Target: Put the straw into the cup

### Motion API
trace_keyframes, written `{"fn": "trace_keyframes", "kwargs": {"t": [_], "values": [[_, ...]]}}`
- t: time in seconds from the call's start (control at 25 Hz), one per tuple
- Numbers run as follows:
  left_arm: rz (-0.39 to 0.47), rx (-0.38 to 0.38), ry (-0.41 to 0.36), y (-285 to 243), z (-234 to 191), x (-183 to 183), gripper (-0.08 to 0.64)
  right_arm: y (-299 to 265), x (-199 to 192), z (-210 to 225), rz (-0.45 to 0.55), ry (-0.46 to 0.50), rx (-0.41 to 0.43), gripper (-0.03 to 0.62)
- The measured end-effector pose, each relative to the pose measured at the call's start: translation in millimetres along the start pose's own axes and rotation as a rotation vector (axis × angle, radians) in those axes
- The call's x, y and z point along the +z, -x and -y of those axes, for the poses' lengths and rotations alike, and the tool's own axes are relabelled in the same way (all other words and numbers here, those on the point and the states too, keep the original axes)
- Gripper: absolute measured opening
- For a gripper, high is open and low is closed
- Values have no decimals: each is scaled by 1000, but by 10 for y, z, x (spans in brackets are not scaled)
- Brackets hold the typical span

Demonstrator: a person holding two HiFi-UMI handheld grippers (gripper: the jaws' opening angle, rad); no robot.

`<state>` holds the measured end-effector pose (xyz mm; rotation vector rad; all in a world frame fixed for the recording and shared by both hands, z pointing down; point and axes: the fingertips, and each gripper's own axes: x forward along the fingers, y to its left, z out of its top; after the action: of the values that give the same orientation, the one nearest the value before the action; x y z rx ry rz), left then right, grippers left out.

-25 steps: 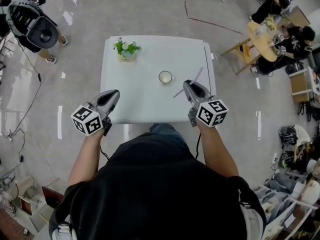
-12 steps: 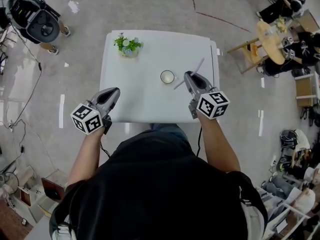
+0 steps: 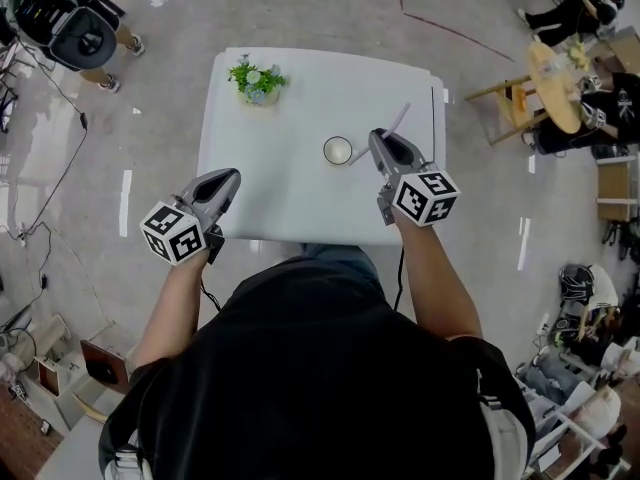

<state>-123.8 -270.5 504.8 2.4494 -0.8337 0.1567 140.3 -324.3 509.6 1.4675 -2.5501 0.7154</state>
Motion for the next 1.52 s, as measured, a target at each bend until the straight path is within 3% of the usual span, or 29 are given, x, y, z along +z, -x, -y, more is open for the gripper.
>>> {"fn": "trace_keyframes", "kwargs": {"t": [1.52], "values": [[-73, 77, 90, -204, -367, -308, 0, -859, -827, 419, -164, -70, 32, 58]]}}
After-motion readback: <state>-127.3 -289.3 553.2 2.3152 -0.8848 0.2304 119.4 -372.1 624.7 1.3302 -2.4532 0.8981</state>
